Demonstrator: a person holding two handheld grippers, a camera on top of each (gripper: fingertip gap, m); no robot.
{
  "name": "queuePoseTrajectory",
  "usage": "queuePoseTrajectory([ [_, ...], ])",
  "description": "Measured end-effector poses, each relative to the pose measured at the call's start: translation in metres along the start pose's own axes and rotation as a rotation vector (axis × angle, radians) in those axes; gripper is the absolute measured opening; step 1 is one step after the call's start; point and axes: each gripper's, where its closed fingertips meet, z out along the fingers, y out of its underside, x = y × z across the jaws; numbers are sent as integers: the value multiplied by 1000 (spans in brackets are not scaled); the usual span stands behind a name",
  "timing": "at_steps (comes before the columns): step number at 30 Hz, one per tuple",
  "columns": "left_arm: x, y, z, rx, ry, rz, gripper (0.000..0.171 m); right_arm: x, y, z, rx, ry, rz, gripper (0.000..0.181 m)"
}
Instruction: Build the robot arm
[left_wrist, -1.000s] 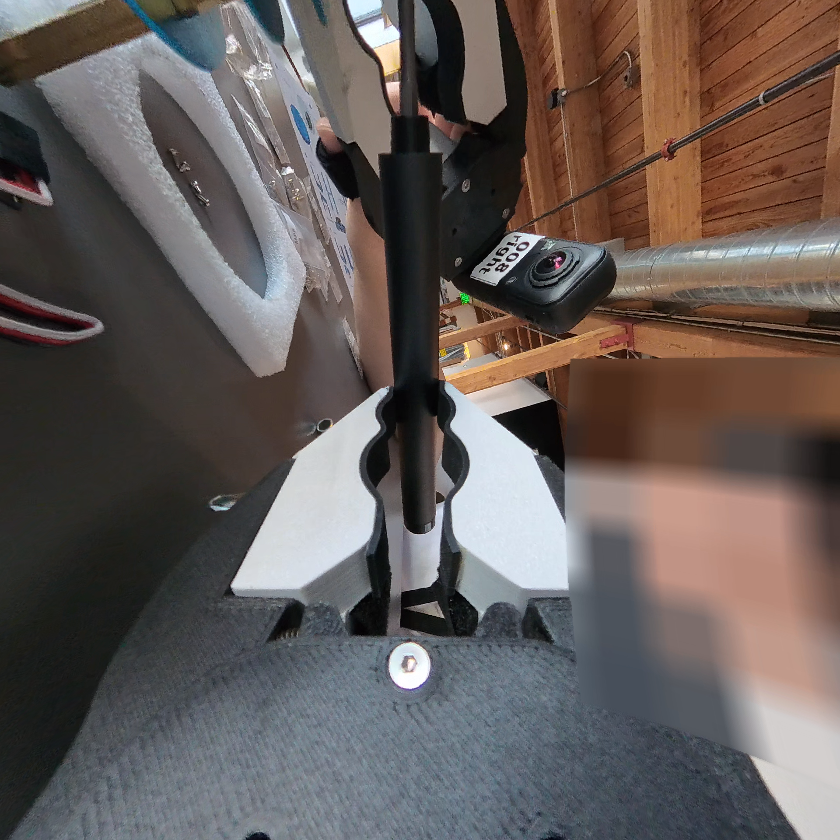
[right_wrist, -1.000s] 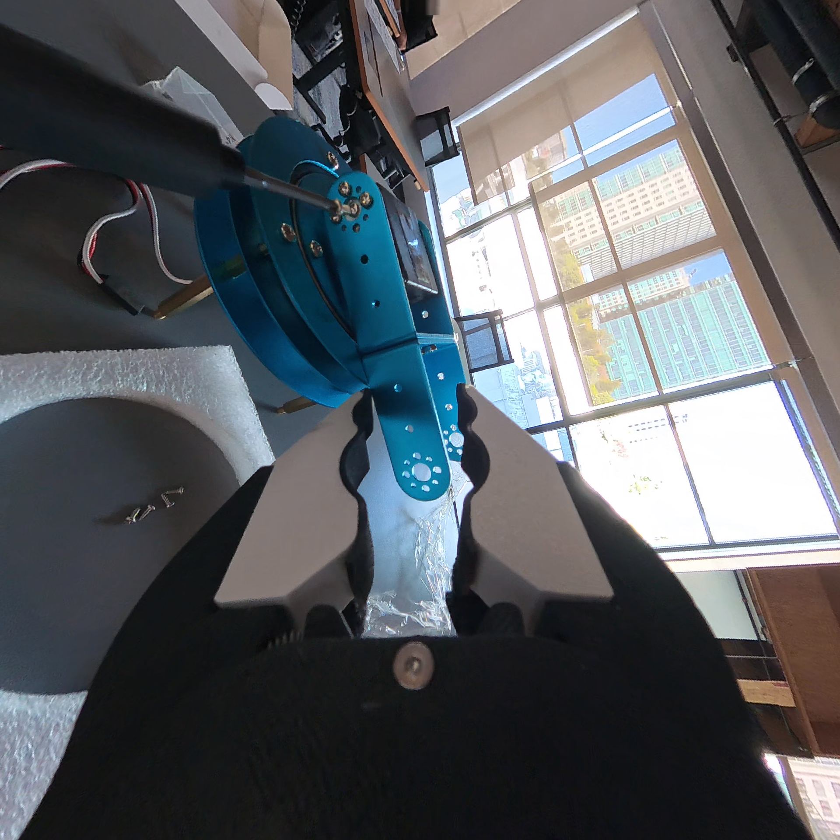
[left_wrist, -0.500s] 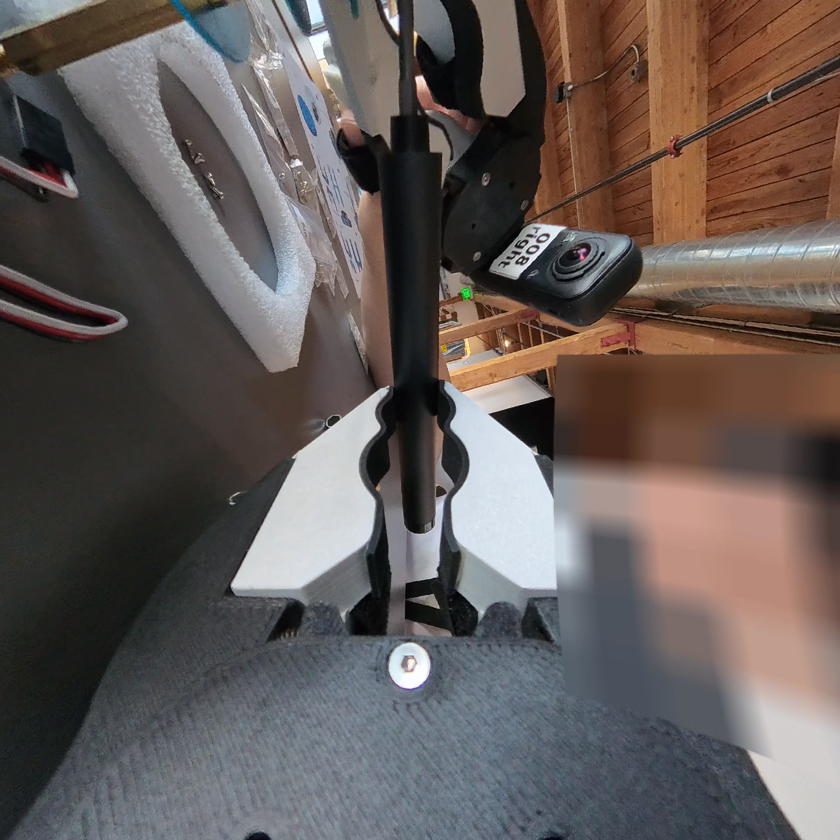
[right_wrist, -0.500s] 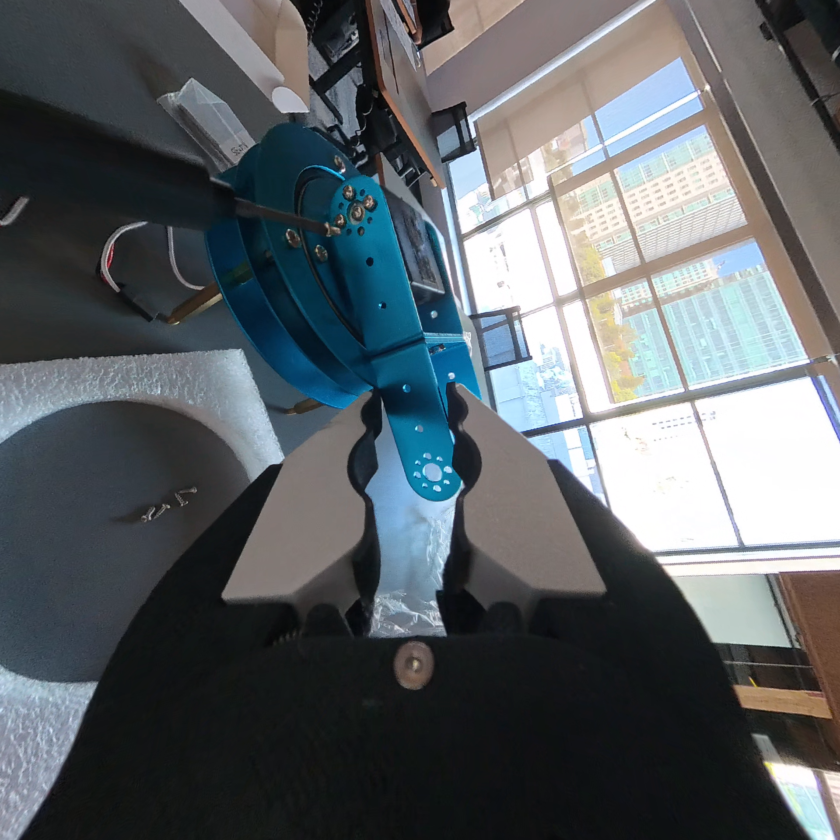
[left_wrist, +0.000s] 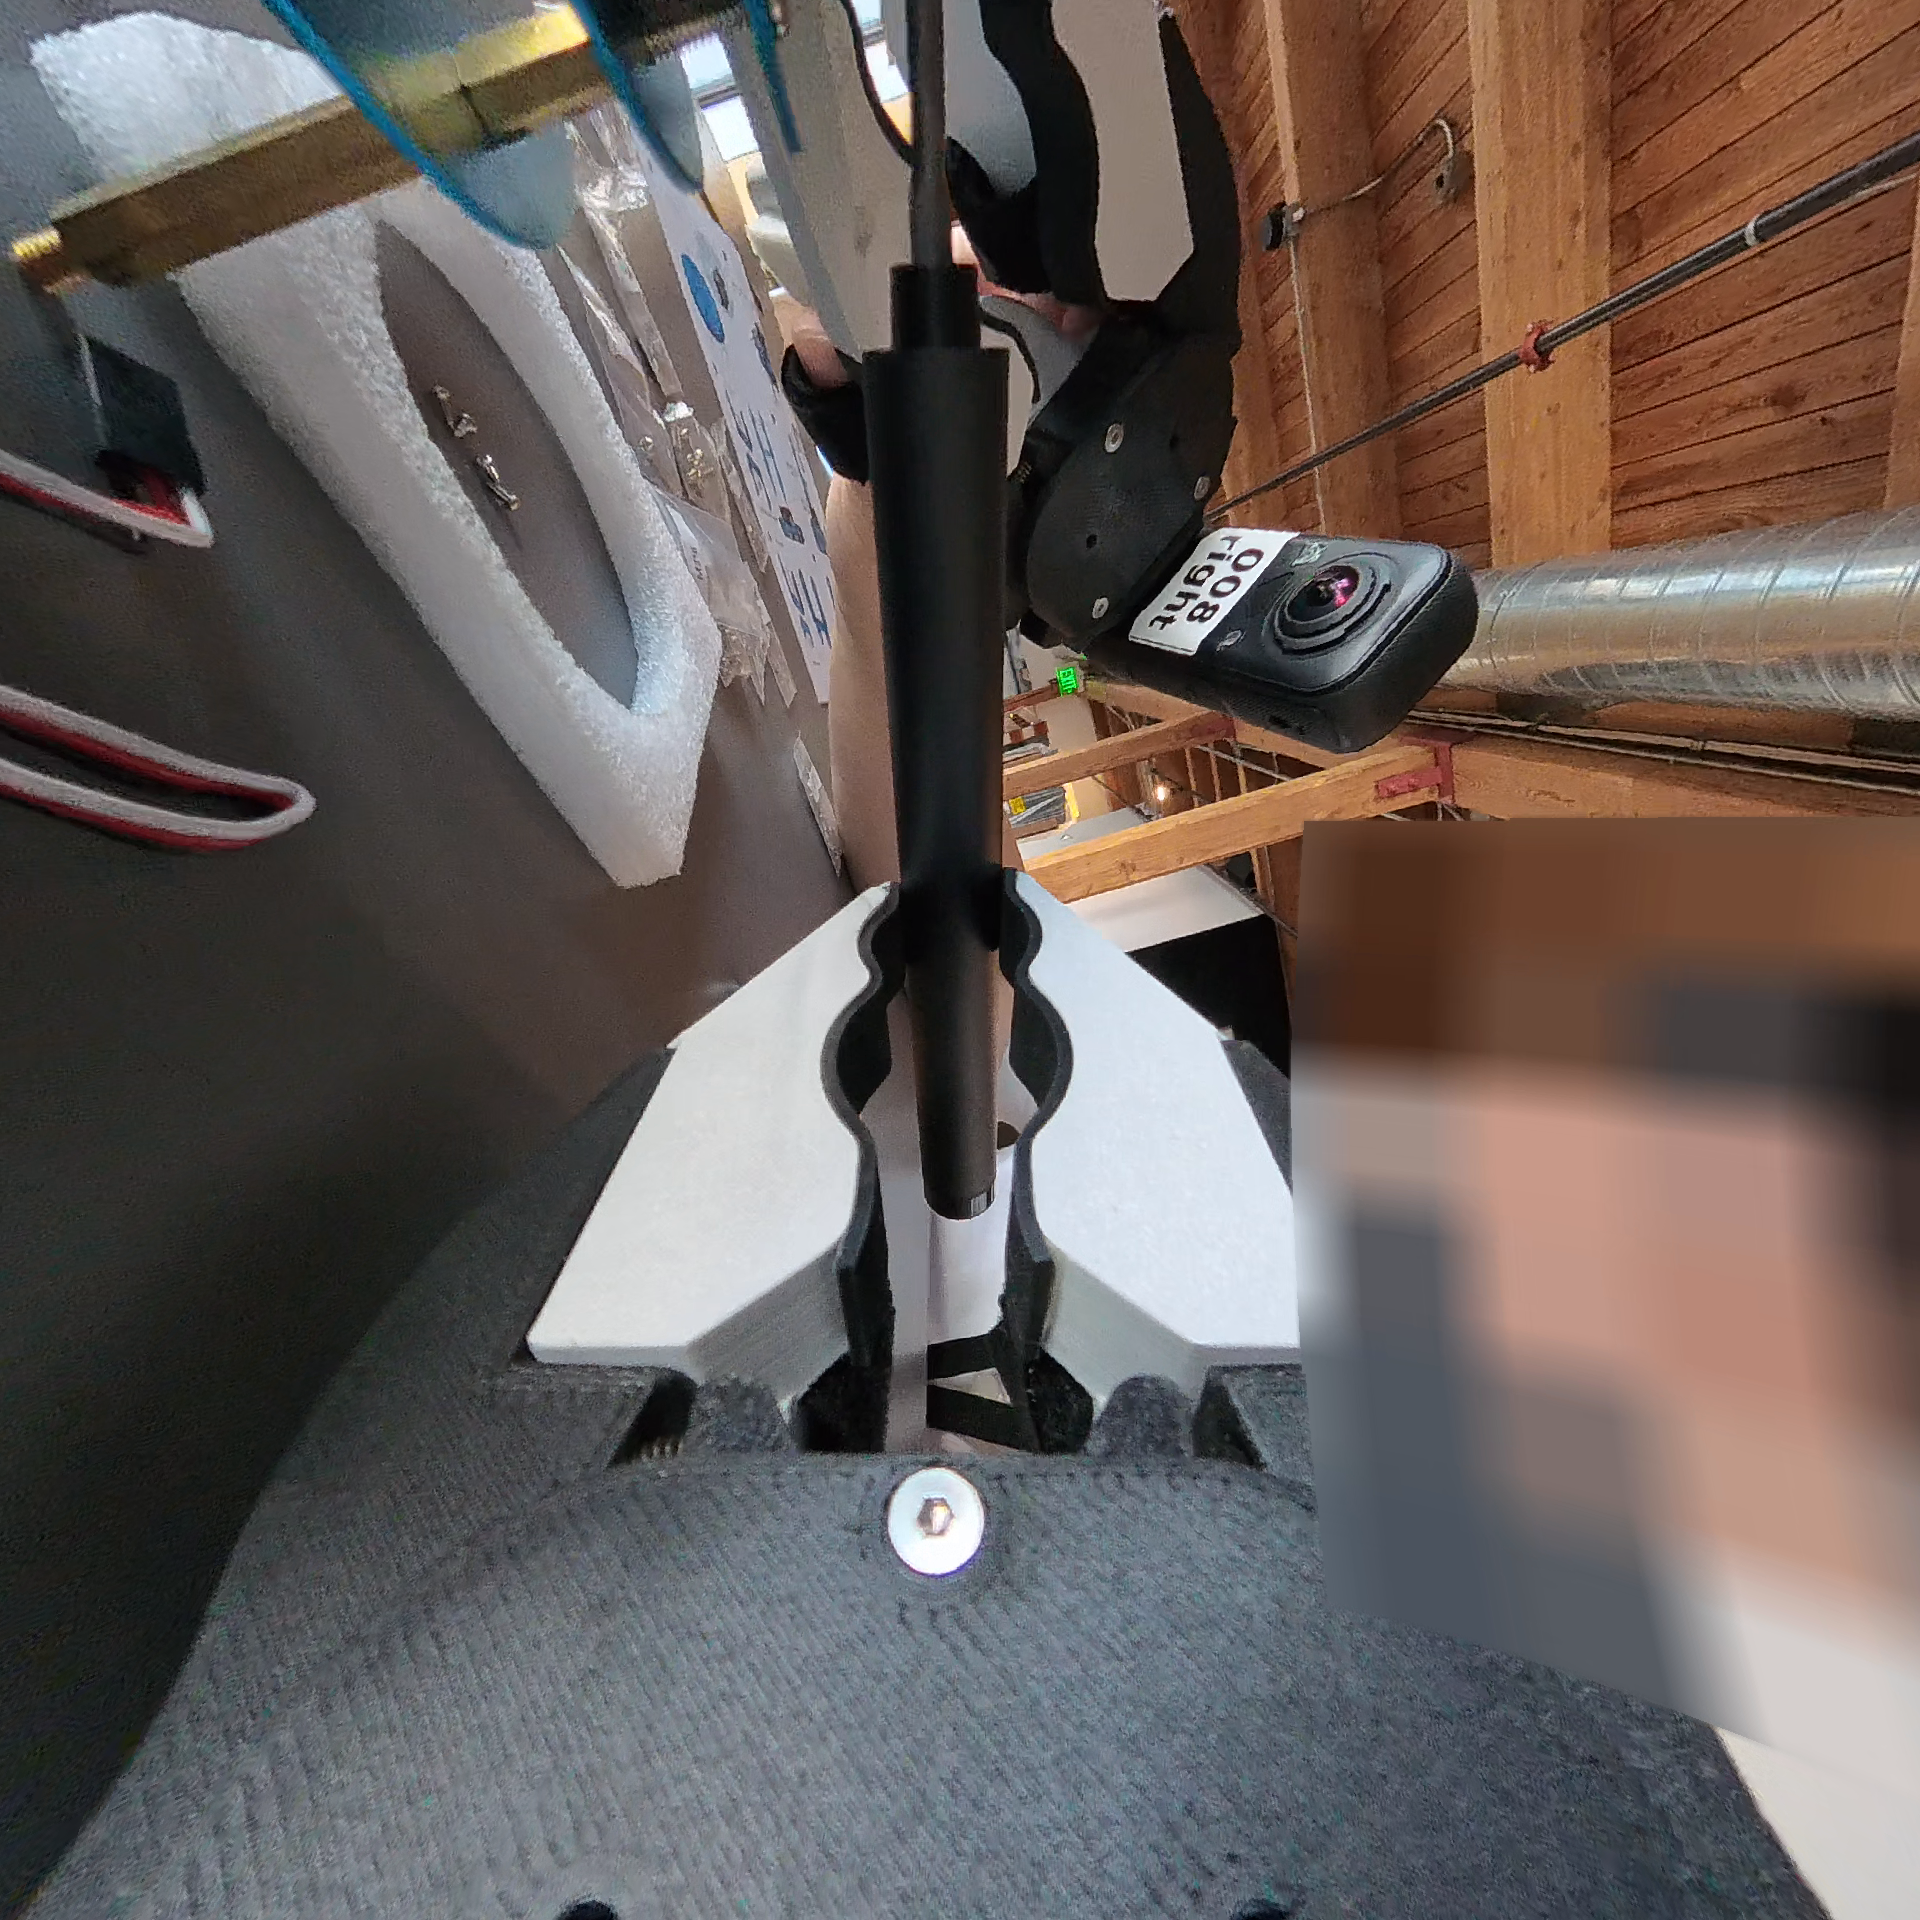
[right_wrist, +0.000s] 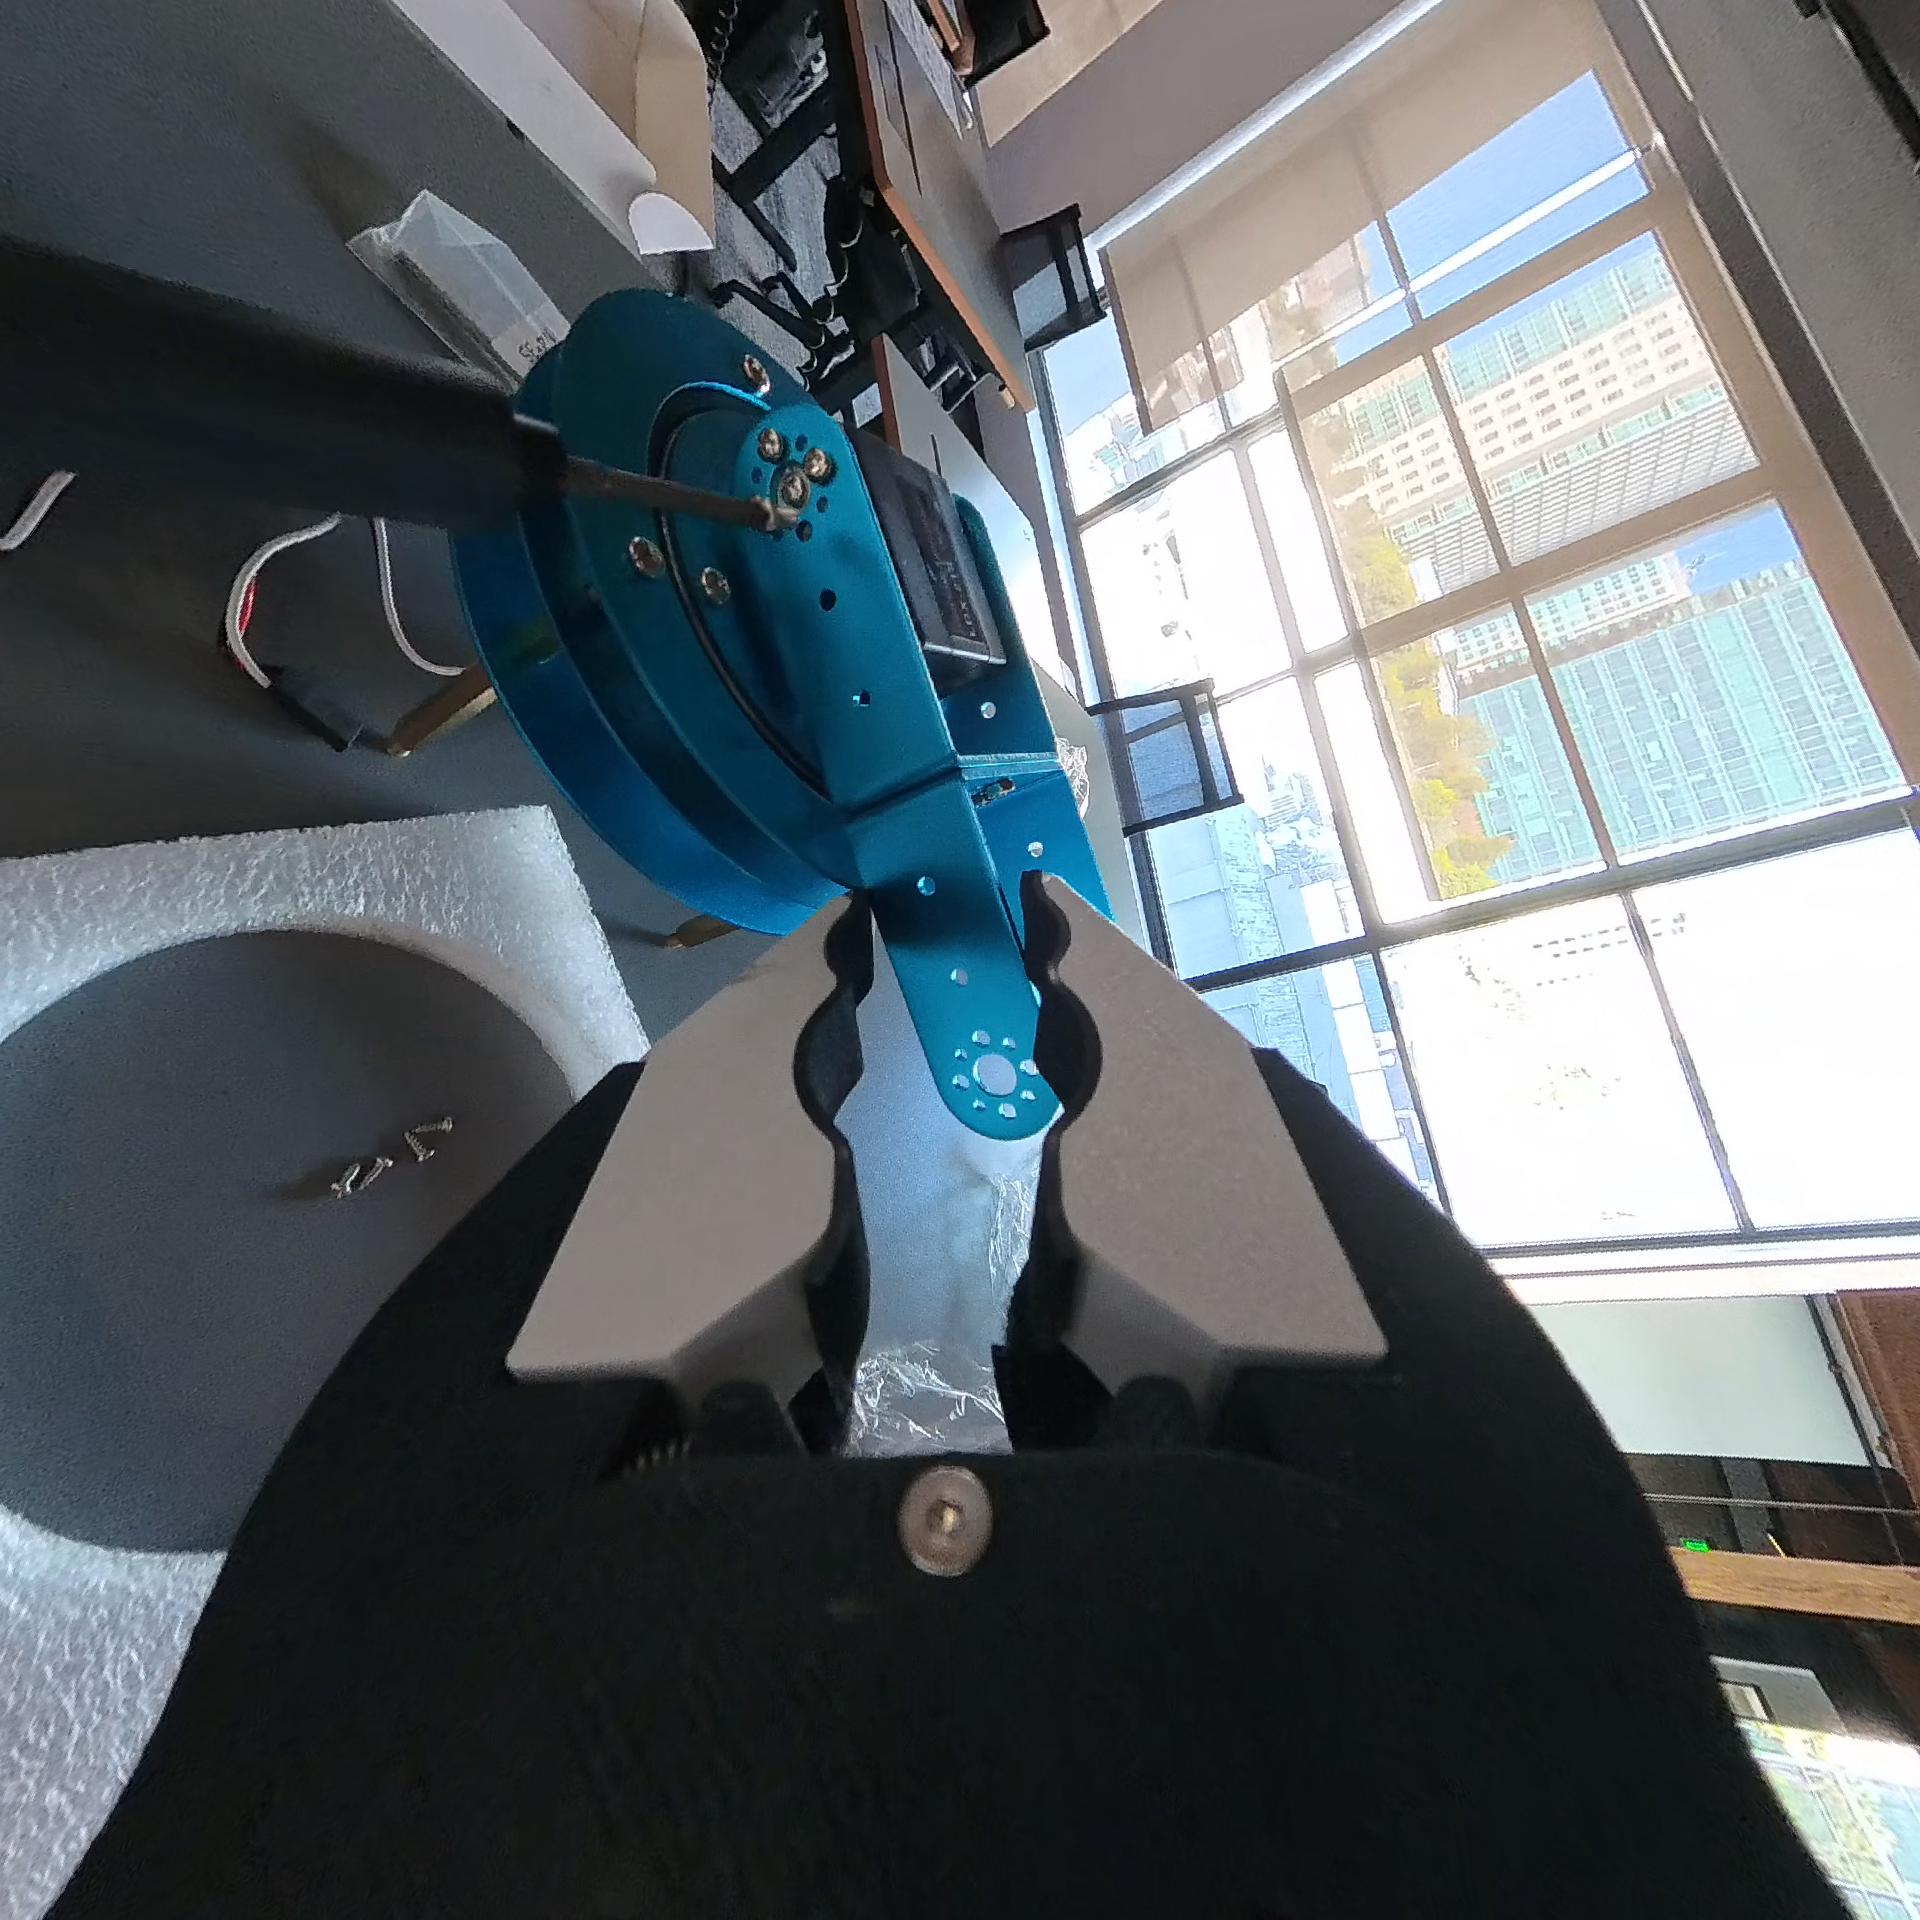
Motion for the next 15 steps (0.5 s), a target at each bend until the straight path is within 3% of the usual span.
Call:
queuePoseTrajectory([
  [15,-4,-5,-1,8,-1,-3,16,0,0,0,-3,-11,19,27],
])
